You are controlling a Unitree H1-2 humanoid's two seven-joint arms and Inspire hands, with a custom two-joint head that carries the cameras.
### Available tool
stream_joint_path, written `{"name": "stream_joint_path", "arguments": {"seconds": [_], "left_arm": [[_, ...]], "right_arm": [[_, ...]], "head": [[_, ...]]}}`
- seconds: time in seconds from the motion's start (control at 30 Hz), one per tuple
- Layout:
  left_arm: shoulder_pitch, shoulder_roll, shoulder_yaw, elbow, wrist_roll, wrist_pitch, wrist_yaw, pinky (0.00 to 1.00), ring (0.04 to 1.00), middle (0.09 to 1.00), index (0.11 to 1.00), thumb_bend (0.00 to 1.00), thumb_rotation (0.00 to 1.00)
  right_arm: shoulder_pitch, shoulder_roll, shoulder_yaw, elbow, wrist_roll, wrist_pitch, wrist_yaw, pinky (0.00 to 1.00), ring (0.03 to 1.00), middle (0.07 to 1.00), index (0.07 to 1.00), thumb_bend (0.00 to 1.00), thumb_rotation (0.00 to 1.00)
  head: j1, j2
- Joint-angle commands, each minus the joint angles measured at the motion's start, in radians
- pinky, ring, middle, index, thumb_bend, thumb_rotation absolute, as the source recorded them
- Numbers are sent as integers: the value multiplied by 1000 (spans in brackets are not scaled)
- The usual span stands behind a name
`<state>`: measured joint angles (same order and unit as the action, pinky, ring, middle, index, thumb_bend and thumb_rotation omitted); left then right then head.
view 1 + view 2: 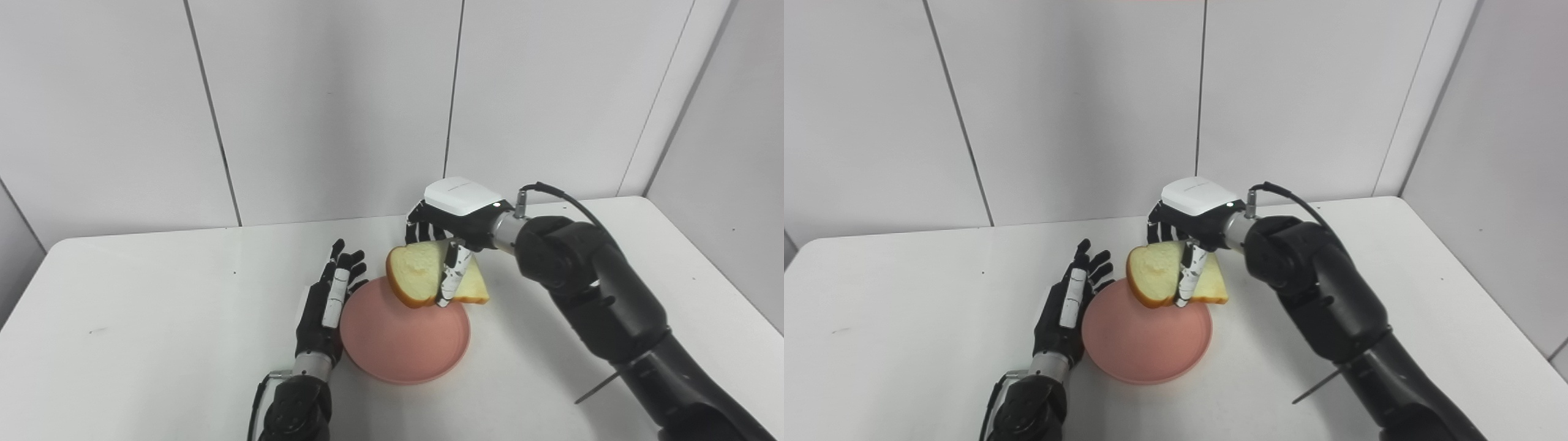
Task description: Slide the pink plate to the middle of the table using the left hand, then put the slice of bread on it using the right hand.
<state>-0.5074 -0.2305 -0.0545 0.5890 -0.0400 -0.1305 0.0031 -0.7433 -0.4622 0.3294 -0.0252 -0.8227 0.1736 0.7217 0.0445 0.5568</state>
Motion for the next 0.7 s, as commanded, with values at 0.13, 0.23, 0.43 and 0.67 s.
{"name": "stream_joint_path", "arguments": {"seconds": [0.13,0.23,0.43,0.67], "left_arm": [[3,-9,-1,19,10,26,15,804,899,906,955,884,867],[5,-8,-5,7,20,31,23,795,894,902,952,880,880],[2,-11,8,5,17,32,26,798,885,881,947,861,871],[-5,-9,8,11,20,39,26,819,897,892,948,869,880]], "right_arm": [[-51,54,46,-25,-78,58,7,343,429,500,491,521,0],[-51,64,64,4,-86,48,9,329,416,484,507,520,0],[-47,68,92,74,-93,42,21,357,426,498,498,520,0],[-32,77,95,110,-71,51,29,400,447,518,476,519,0]], "head": [[7,4],[11,8],[13,17],[10,21]]}}
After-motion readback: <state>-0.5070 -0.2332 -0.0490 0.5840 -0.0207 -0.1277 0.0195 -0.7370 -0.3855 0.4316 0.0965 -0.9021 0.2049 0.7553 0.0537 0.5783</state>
